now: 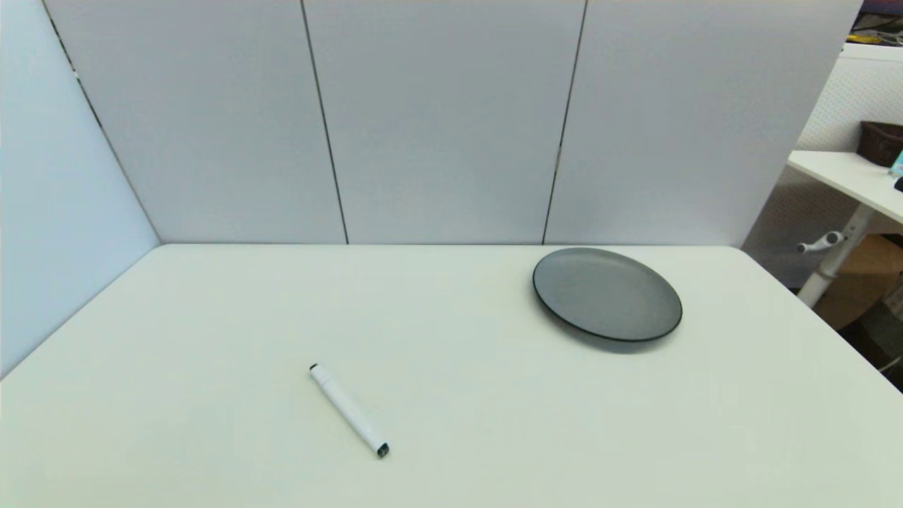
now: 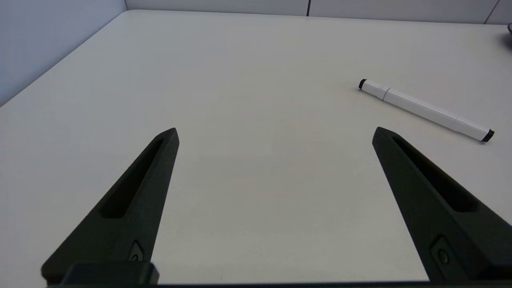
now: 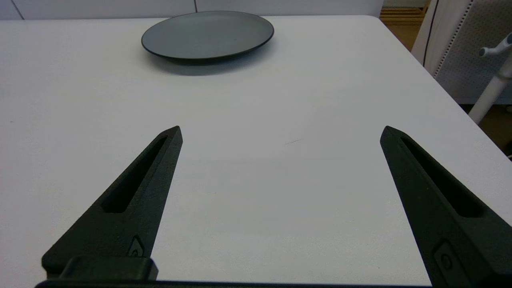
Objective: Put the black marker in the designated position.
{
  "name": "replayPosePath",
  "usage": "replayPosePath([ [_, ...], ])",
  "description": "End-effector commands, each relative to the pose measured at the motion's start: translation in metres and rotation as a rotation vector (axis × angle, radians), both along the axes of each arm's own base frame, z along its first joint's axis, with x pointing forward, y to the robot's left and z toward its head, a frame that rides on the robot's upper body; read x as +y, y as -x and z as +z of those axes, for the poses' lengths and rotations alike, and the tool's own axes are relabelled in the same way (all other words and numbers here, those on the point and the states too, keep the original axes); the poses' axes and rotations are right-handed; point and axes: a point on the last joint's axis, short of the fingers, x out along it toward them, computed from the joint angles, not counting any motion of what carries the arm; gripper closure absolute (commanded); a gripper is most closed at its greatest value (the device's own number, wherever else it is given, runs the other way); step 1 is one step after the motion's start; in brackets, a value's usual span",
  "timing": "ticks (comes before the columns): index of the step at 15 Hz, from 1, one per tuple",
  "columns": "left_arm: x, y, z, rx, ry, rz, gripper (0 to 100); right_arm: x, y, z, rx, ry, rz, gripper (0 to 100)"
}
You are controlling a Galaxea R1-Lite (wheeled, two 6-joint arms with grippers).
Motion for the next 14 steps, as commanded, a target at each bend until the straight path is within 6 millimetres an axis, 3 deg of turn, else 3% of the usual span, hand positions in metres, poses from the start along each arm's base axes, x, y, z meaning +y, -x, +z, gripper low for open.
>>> replayPosePath([
  [1, 0.000, 0.000, 0.000, 0.001, 0.000, 0.000, 0, 0.000, 0.000, 0.000, 0.000, 0.000, 0.000, 0],
  [7, 0.000, 0.000, 0.000, 0.000, 0.000, 0.001, 0, 0.000, 0.000, -0.001, 0.020, 0.046, 0.011, 0],
  [9, 0.000, 0.000, 0.000, 0.000, 0.000, 0.000, 0, 0.001, 0.000, 0.007, 0.079, 0.084, 0.029, 0],
  [12, 0.000, 0.000, 0.000, 0.000, 0.000, 0.000, 0, 0.003, -0.009, 0.044, 0.233, 0.106, 0.184, 0],
  [14, 0.000, 0.000, 0.000, 0.000, 0.000, 0.000, 0, 0.007, -0.031, 0.075, 0.301, 0.098, 0.406, 0],
])
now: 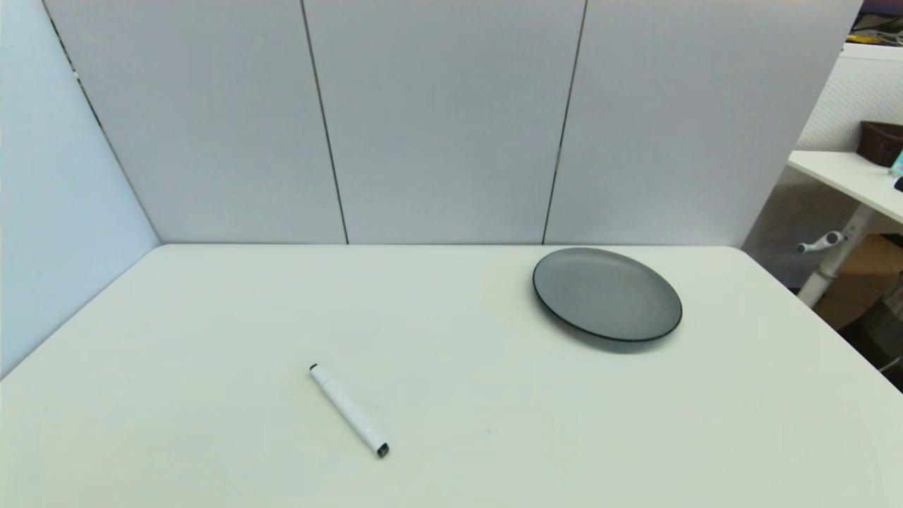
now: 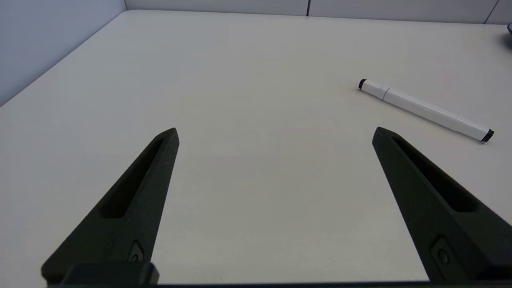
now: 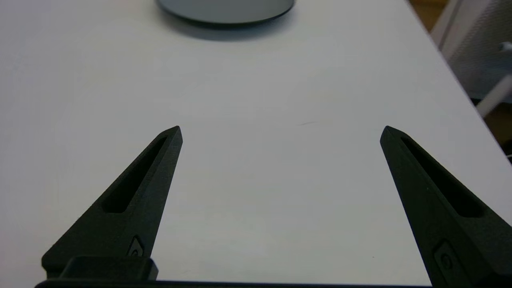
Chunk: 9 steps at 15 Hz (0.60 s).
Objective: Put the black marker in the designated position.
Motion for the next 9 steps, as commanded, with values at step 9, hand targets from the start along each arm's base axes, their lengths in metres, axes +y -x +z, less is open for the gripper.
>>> replayPosePath([
  [9, 0.000, 0.000, 0.000, -0.001, 0.000, 0.000, 0, 0.085, -0.180, 0.091, 0.526, 0.073, 0.703, 0],
])
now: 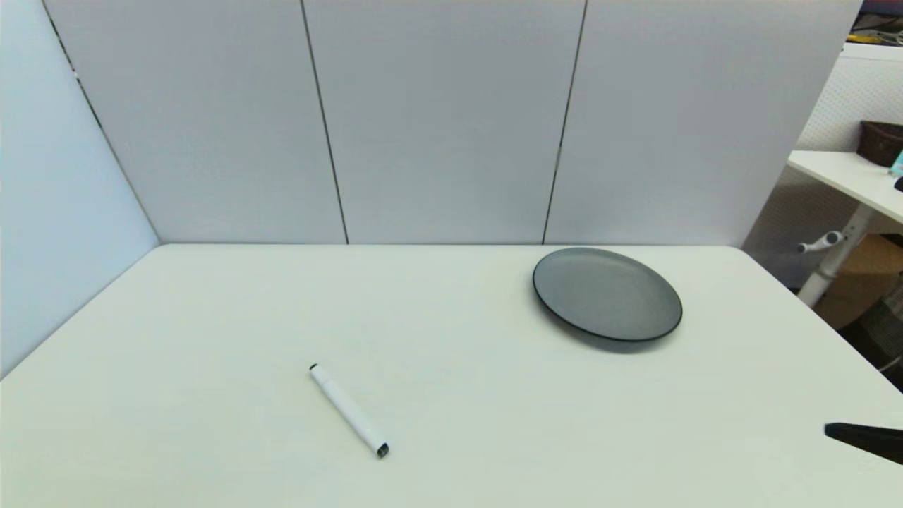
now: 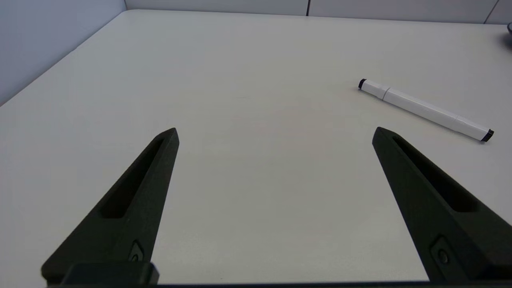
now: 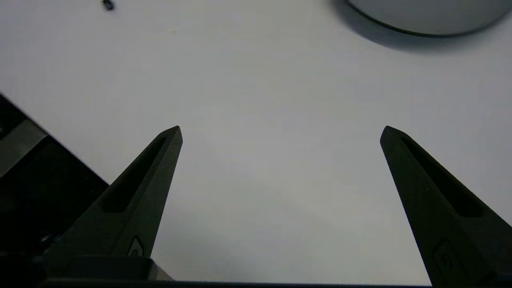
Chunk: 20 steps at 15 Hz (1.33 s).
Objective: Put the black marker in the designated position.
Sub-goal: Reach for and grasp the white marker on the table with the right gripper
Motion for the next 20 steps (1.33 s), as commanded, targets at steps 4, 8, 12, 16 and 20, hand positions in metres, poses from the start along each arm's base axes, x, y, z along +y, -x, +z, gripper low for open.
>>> replayPosePath([
  [4, 0.000, 0.000, 0.000, -0.001, 0.000, 0.002, 0, 0.104, -0.154, -0.003, 0.201, 0.088, 0.250, 0],
  [8, 0.000, 0.000, 0.000, -0.001, 0.000, 0.000, 0, 0.136, -0.201, -0.011, 0.205, 0.089, 0.271, 0],
  [12, 0.000, 0.000, 0.000, -0.001, 0.000, 0.000, 0, 0.173, -0.213, -0.014, 0.195, 0.092, 0.343, 0],
  [16, 0.000, 0.000, 0.000, -0.001, 0.000, 0.000, 0, 0.211, -0.198, -0.015, 0.185, 0.094, 0.446, 0],
  [20, 0.000, 0.000, 0.000, 0.001, 0.000, 0.000, 0, 0.248, -0.189, -0.022, 0.175, 0.105, 0.535, 0],
])
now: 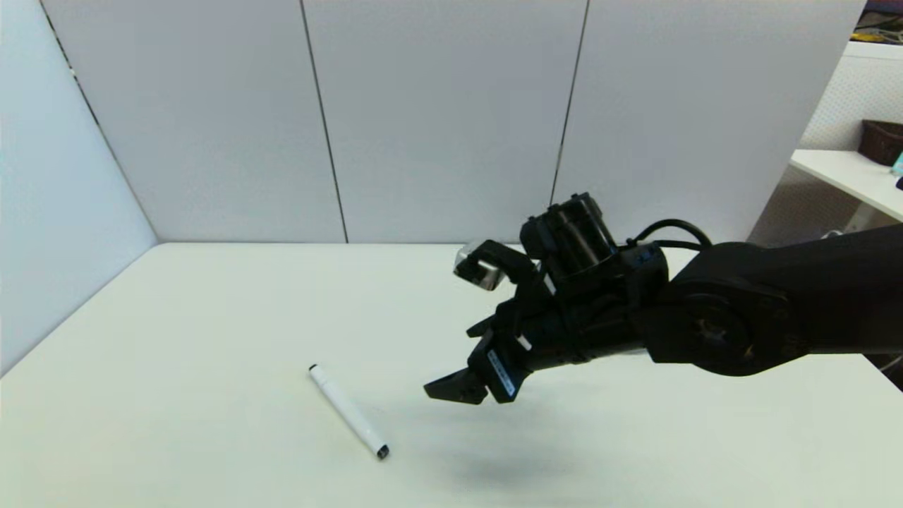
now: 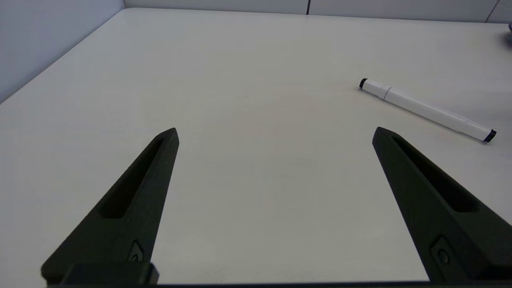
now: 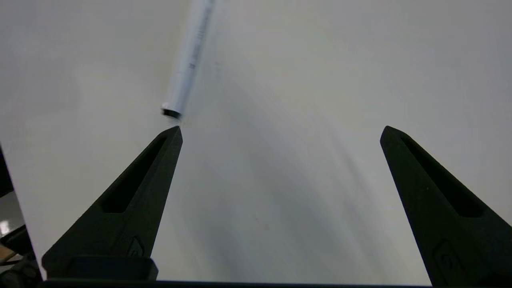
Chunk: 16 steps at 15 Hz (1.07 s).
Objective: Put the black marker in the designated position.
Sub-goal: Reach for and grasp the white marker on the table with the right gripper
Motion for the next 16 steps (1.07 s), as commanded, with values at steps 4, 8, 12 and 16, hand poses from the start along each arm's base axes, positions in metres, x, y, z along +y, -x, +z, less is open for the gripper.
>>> replayPosePath([
  [4, 0.000, 0.000, 0.000, 0.000, 0.000, 0.000, 0, 0.064, 0.017, -0.008, -0.016, 0.003, 0.116, 0],
  [8, 0.000, 0.000, 0.000, 0.000, 0.000, 0.000, 0, 0.106, 0.035, -0.010, -0.032, 0.011, 0.008, 0],
  [12, 0.000, 0.000, 0.000, 0.000, 0.000, 0.000, 0, 0.119, 0.040, -0.015, -0.082, 0.043, -0.072, 0],
  [16, 0.000, 0.000, 0.000, 0.000, 0.000, 0.000, 0, 0.133, 0.029, -0.023, -0.146, 0.069, -0.168, 0],
])
